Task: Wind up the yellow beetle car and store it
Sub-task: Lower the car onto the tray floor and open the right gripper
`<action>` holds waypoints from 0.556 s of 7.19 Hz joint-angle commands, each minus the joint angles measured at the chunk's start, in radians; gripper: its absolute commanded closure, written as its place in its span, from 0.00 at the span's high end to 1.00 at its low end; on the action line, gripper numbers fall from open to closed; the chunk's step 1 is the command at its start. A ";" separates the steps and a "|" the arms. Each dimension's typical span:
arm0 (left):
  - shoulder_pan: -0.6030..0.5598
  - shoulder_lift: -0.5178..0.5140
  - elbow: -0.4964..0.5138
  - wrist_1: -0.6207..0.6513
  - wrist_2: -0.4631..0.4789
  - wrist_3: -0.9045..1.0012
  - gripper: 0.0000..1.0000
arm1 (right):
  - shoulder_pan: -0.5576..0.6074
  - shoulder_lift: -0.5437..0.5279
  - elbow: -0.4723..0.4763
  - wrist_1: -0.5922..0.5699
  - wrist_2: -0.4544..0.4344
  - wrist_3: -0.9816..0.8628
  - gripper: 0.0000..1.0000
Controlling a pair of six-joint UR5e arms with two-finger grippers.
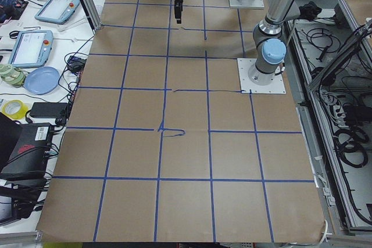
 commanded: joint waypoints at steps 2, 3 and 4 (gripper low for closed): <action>0.000 0.000 0.000 0.014 -0.002 -0.001 1.00 | -0.008 0.020 0.007 -0.067 0.024 -0.152 0.00; 0.001 0.000 0.004 0.014 -0.002 0.000 1.00 | -0.011 0.037 0.006 -0.068 0.034 -0.166 0.00; 0.001 0.003 0.009 0.014 -0.008 0.000 1.00 | -0.015 0.045 0.006 -0.068 0.036 -0.171 0.00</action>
